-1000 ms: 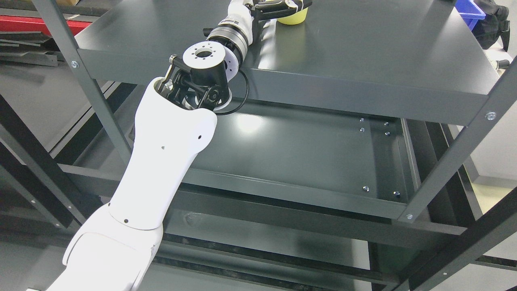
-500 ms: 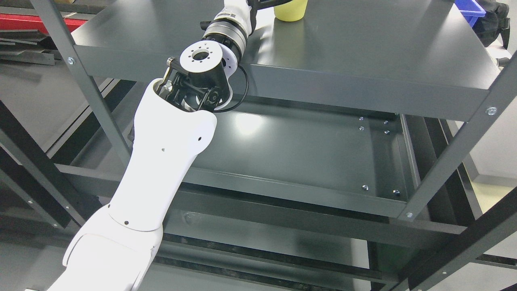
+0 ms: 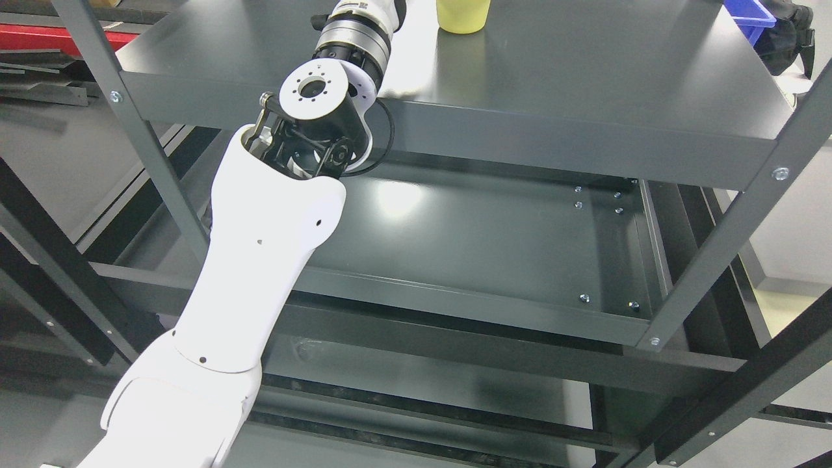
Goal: Place yellow IKEA cup on middle right shelf
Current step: 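Lower the yellow cup onto the shelf and open the left hand, then withdraw the open left hand from the shelf, leaving the cup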
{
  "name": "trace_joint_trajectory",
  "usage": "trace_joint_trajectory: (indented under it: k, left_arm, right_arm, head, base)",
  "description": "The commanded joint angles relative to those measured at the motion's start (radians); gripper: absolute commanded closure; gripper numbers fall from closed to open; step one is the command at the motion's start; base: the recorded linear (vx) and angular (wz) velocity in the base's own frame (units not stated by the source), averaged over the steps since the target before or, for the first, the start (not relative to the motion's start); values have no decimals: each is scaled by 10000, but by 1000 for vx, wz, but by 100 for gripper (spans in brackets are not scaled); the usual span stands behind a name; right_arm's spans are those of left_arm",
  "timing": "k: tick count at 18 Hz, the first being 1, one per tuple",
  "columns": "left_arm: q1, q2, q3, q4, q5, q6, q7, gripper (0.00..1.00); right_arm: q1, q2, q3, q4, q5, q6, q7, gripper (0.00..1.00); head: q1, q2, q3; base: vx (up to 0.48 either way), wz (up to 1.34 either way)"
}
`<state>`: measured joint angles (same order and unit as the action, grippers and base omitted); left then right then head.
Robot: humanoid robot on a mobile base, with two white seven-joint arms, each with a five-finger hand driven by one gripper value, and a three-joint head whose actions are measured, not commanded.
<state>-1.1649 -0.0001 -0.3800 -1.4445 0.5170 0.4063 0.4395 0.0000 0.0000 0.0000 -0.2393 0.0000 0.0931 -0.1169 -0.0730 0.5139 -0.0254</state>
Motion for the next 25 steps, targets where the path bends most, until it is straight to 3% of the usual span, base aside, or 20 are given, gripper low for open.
trace_joint_trajectory:
  k: [1,6,12,14,17,20,25]
  left_arm:
    - [495,176,119,-494,-46,-657,-38,1]
    - [987,176,-248,-1370,-46,-1453,-39,1]
    - [1753,629,-1185,-1647,-1056,-3540,-404,1]
    - [1968,828,-1185,-1647,-1593,-4198,-1398,1]
    - [2535,1273,-1185,-1448,-2513,-5700,-3849,1]
    - [3286,1626,-1094,-1279,-2608,-5919,-5587,1]
    - [4942,1903,-1337,-1294,-2608,-6485,-6938,1]
  right_arm:
    - [138,-175,169,0,-245,5,3,1]
    - [138,-175,169,0,-245,5,3,1]
    - [138,-175,169,0,-245,5,3,1]
    - [138,-175,169,0,-245,5,3,1]
    - [138,-175,169,0,-245,5,3,1]
    - [123,-175,169,0,-245,5,3,1]
    - [138,-175,169,0,-245,5,3,1]
  head:
    - [0,0,0]
    - [0,0,0]
    - [0,0,0]
    - [0,0,0]
    - [0,0,0]
    - [0,0,0]
    - [0,0,0]
  base:
    - [-23,0]
    - [-20,0]
    - [-49,-2]
    - [-95,-12]
    - [-129,-31]
    - [-140,-60]
    - [-141,18]
